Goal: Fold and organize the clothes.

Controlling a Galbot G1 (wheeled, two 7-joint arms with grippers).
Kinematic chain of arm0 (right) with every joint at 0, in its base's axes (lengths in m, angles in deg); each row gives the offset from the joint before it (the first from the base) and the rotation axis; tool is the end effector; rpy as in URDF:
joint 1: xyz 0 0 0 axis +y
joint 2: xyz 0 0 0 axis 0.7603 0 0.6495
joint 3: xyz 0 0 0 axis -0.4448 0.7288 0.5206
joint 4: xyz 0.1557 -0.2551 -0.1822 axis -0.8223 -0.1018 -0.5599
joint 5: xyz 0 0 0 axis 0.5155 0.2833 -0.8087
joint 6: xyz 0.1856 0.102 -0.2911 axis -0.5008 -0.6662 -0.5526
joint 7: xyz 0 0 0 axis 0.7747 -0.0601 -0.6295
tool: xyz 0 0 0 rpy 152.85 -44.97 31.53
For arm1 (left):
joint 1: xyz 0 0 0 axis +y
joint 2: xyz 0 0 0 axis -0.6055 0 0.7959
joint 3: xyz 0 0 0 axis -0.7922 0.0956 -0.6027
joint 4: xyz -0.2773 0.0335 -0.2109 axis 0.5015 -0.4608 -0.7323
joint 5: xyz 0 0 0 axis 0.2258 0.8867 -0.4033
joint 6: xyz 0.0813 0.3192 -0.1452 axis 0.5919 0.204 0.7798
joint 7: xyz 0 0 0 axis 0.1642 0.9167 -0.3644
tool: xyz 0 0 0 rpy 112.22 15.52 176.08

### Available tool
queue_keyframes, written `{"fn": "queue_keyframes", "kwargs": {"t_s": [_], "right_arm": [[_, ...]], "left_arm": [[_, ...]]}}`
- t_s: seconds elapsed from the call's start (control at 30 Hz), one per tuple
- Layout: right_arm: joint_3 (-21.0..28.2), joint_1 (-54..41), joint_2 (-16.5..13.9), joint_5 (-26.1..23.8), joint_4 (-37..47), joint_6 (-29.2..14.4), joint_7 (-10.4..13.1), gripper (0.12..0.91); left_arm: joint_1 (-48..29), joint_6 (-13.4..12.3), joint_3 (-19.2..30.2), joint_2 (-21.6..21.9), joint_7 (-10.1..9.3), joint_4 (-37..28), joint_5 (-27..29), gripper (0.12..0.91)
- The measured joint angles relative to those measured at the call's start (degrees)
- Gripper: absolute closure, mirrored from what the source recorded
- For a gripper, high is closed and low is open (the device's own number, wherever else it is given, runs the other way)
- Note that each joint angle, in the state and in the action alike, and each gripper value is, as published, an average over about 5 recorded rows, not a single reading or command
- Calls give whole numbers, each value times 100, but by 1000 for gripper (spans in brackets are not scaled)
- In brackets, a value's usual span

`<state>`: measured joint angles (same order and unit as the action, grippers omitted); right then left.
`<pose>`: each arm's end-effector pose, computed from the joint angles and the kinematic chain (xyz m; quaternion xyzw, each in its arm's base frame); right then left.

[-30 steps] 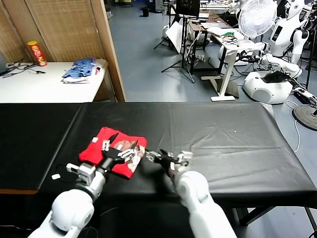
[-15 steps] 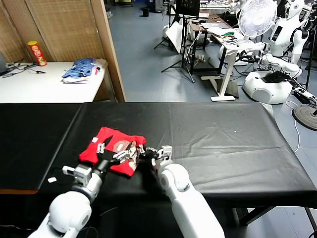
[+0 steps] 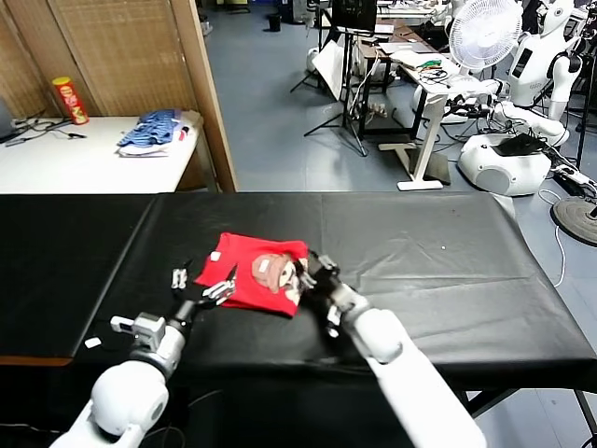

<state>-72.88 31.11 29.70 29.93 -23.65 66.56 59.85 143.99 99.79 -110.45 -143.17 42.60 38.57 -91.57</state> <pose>0.3845 0.0411 -0.3383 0.2763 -0.9306 0.2397 0.0127 0.2487 0.0555 -0.2473 -0.1105 -0.9907 -0.0529 0.0595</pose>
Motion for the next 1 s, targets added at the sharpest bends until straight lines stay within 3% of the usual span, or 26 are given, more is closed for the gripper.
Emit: {"fn": "queue_keyframes", "kwargs": {"t_s": [0.13, 0.23, 0.47, 0.77, 1.0], "right_arm": [[-237, 498, -463, 34, -569, -159, 234, 328], [-480, 1046, -620, 197, -1184, -27, 483, 244], [-1212, 2558, -557, 940, -2698, 626, 1147, 227], [-2062, 4388, -230, 1184, -3825, 614, 1541, 227], [-2323, 5295, -107, 1297, -4383, 797, 1851, 227]], "left_arm": [[36, -253, 6, 10, -82, -173, -129, 232], [104, -403, 18, 33, -135, -277, -202, 232], [411, -149, 36, 210, -371, -71, -289, 232], [1175, -144, -127, 304, -714, 471, -300, 232], [1837, -112, -416, 338, -734, 789, -609, 232]]}}
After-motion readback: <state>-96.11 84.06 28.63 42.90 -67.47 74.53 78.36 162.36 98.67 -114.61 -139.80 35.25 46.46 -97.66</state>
